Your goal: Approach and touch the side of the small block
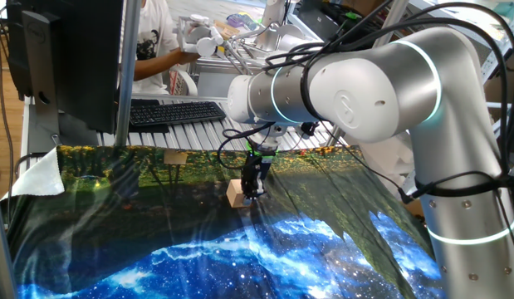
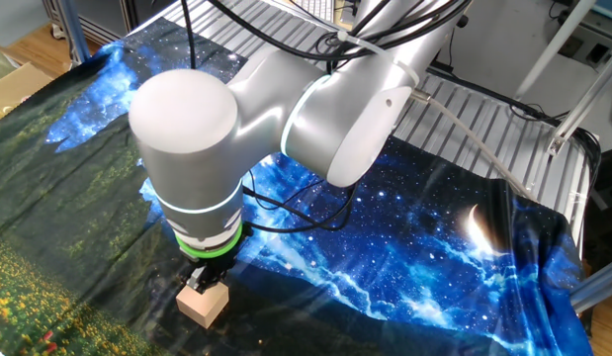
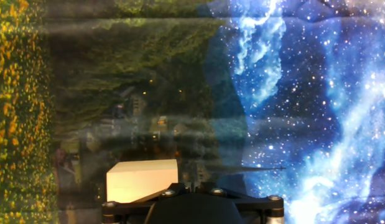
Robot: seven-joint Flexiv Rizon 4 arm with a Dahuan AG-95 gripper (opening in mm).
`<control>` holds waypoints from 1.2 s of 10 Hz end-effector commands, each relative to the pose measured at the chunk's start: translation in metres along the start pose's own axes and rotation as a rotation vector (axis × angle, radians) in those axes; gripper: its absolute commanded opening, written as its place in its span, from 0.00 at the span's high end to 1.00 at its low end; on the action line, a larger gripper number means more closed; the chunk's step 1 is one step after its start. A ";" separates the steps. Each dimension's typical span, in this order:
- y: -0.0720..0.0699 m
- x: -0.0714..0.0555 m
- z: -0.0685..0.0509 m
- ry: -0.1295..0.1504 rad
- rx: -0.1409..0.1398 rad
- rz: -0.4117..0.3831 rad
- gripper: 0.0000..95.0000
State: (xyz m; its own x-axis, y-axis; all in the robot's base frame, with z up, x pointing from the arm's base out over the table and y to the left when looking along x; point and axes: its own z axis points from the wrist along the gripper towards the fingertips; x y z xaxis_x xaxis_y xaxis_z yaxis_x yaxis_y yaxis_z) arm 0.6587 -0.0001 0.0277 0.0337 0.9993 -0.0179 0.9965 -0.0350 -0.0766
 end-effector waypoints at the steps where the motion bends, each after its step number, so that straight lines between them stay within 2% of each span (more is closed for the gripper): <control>1: -0.005 0.001 0.001 -0.004 -0.002 -0.007 1.00; 3: -0.011 0.001 0.001 -0.005 -0.001 -0.009 1.00; 8: -0.037 0.002 -0.004 -0.004 0.001 -0.005 1.00; 12: -0.041 0.001 -0.008 -0.005 0.002 -0.009 1.00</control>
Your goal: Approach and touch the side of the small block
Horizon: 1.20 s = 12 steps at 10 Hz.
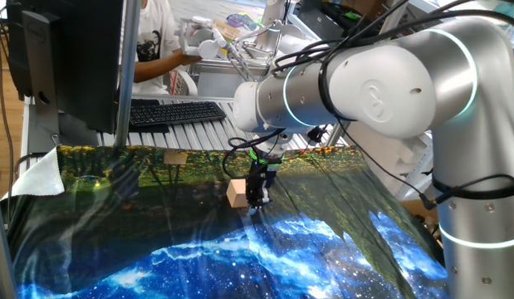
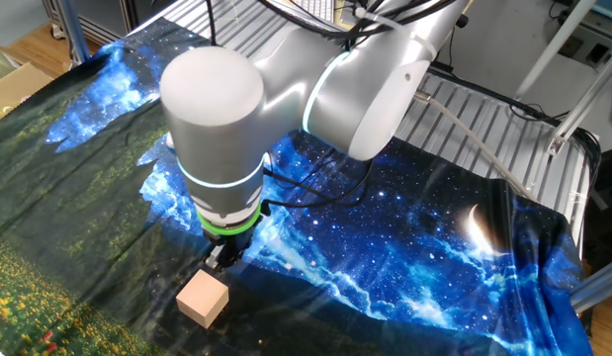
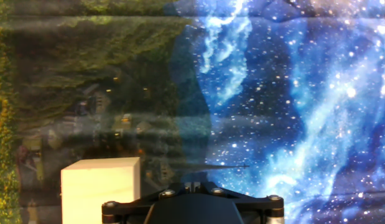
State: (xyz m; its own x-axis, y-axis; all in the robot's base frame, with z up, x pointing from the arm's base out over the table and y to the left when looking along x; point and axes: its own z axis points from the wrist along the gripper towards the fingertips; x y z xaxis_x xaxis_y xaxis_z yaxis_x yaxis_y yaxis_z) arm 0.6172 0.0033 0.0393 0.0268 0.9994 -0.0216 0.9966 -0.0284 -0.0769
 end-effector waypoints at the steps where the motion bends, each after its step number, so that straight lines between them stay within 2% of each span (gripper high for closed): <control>1: 0.000 -0.001 -0.004 0.004 0.000 -0.020 1.00; 4: -0.003 -0.004 -0.023 0.005 0.004 -0.042 1.00; 7: -0.006 -0.008 -0.038 0.007 0.013 -0.048 1.00; 8: -0.007 -0.009 -0.039 0.006 0.019 -0.056 1.00; 10: -0.007 -0.009 -0.040 0.029 0.018 -0.050 1.00; 12: -0.007 -0.009 -0.041 0.036 0.018 -0.040 1.00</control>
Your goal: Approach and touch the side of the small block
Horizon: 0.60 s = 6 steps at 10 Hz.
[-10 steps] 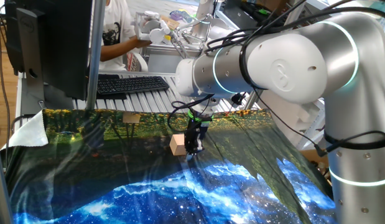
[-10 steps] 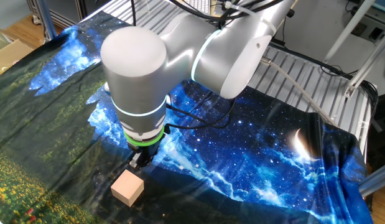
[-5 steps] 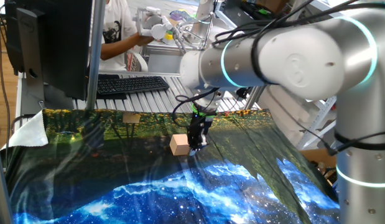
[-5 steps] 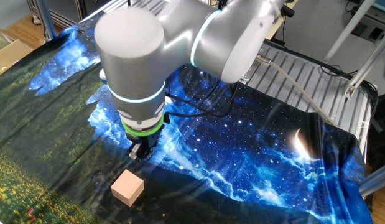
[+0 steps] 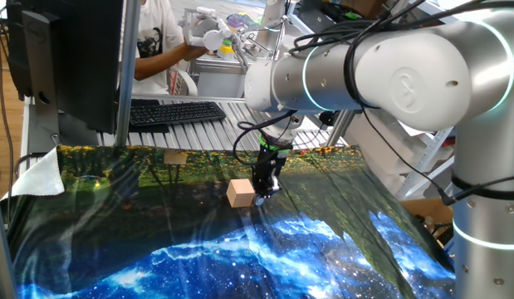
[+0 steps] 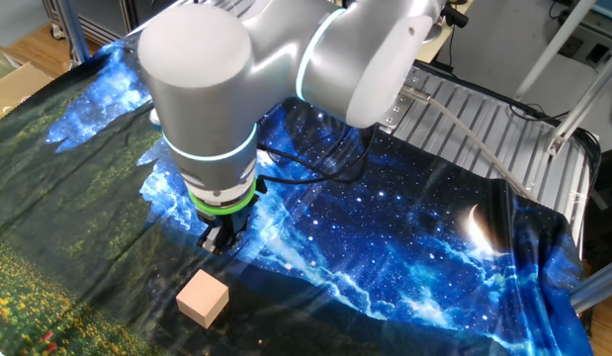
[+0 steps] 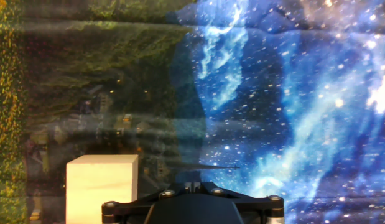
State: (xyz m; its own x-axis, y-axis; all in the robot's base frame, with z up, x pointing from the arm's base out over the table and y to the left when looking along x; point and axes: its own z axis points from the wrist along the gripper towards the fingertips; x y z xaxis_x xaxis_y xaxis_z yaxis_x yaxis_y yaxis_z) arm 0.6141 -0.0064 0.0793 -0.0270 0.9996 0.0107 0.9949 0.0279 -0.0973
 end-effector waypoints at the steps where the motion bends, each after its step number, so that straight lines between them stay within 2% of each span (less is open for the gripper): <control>1: -0.001 0.001 -0.001 -0.002 -0.002 0.008 1.00; 6: -0.001 0.001 -0.001 0.002 -0.003 0.020 1.00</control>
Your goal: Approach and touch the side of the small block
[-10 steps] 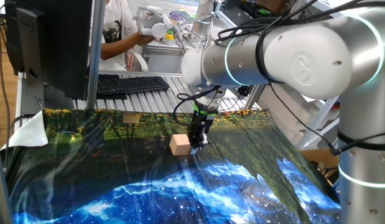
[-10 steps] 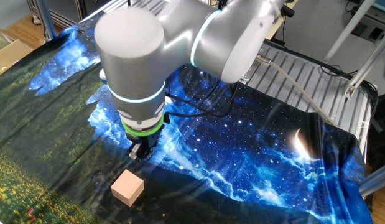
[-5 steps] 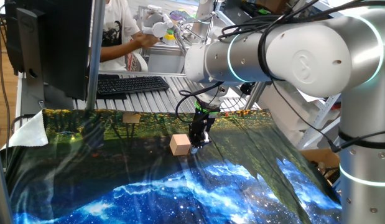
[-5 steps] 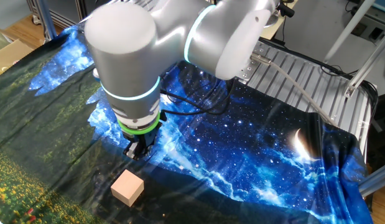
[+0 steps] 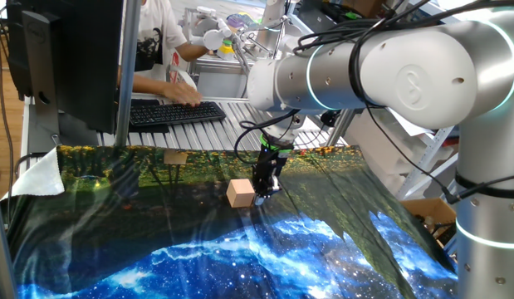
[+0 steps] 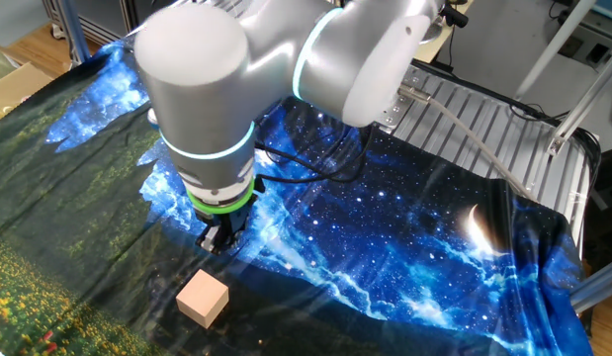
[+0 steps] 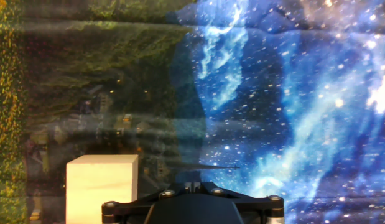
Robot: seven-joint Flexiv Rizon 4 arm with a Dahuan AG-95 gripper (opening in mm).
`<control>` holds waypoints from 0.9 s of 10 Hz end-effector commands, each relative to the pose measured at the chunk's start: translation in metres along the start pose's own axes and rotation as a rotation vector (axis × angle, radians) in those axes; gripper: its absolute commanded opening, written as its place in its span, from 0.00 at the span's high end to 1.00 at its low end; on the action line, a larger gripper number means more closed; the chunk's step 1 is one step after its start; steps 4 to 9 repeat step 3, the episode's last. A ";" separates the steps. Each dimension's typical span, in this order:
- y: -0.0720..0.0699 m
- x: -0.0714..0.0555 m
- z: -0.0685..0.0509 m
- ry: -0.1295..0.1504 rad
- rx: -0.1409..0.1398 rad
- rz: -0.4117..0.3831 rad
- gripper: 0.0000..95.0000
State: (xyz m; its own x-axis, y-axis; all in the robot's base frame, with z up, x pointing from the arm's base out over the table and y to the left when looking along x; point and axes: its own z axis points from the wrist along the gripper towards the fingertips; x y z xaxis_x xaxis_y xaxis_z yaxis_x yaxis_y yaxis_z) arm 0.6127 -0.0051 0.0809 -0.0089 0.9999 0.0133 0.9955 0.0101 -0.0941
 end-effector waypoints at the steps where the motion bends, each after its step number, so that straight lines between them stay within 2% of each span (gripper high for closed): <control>1: 0.001 0.000 0.000 -0.005 0.000 -0.003 1.00; 9: 0.001 0.000 0.000 -0.010 -0.001 -0.001 1.00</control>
